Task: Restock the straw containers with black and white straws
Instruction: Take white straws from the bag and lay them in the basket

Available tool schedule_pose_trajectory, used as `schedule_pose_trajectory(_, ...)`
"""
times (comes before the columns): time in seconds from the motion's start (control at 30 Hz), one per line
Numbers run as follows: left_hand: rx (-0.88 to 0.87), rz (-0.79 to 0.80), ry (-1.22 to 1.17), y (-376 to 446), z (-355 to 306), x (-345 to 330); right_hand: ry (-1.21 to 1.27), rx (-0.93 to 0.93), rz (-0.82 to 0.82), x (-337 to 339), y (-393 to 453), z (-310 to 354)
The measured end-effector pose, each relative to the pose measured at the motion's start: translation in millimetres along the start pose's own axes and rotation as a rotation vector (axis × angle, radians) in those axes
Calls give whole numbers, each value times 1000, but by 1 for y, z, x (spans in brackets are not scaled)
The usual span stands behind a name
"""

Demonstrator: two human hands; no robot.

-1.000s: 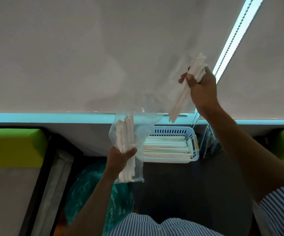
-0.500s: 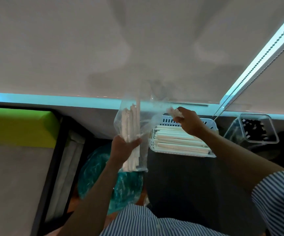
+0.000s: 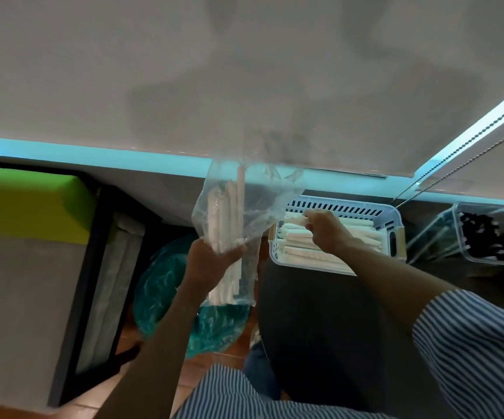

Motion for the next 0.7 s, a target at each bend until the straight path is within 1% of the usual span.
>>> schedule_pose_trajectory(0.1, 6, 11, 7, 1, 1, -1, -21, -31, 33, -10, 3, -2)
schedule_pose_trajectory(0.23, 5, 20, 12, -2, 4, 1, 30, -31, 25, -24, 10, -4)
schedule_pose_trajectory(0.4, -3, 59, -21, -8, 0, -3, 156, -34, -77, -12, 1, 4)
schedule_pose_trajectory(0.47, -14, 78, -50, -12, -4, -6, 231, -71, -183, -3, -5, 10)
schedule_pose_trajectory(0.53, -27, 99, -54, -14, -7, -9, 319, -107, -330, 12, -10, 19)
schedule_pose_trajectory(0.63, -43, 110, -56, -19, -14, -13, 472, -84, -581, 48, -20, 39)
schedule_pose_trajectory(0.7, -61, 128, -60, -22, -19, -17, 638, -57, -712, 75, -25, 50)
Point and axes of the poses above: each hand's wrist, its own y-axis towards the middle knuckle, its own x-axis out of the back of the hand, z = x × y, the point moved 2 cm from there along y, towards the middle knuckle, and after that the axes turned 5 degrees about z, right-handed, at the moved point
